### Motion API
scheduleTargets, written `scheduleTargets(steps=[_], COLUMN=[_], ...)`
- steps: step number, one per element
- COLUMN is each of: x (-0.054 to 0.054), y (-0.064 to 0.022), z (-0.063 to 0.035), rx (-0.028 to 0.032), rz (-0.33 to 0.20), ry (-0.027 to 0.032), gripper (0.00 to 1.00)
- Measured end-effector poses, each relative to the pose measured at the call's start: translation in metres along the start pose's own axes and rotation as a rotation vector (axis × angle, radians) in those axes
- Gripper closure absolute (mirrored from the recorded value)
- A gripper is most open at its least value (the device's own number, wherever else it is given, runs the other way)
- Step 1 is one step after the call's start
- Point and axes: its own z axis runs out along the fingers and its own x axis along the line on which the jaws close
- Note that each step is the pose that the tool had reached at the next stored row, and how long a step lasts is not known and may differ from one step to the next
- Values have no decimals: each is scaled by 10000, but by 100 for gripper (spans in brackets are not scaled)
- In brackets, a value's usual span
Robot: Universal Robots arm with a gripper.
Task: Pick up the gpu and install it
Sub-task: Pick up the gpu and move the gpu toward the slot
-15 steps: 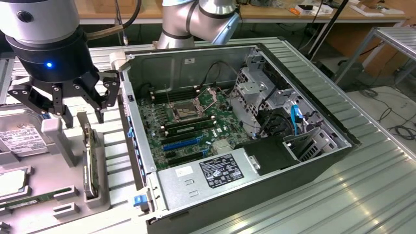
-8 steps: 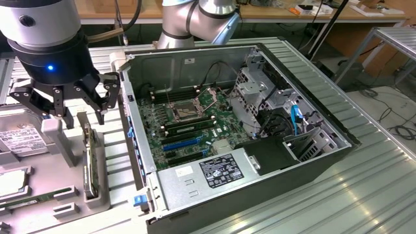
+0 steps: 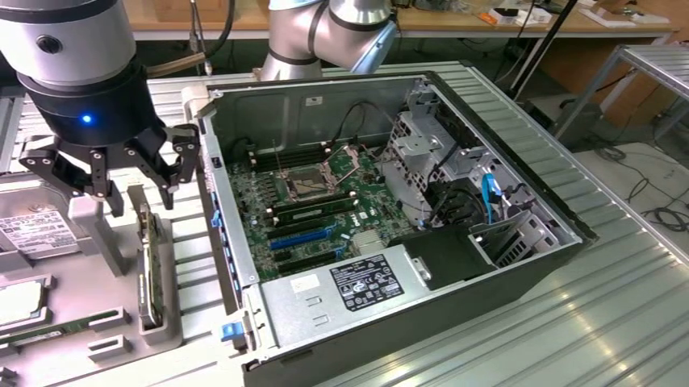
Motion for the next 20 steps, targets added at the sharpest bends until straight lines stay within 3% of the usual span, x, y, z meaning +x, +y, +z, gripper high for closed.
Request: scheduleTargets(steps=[20], x=[3], y=[-6], z=[138], rx=[0], rz=[0], ry=[0], gripper=[46])
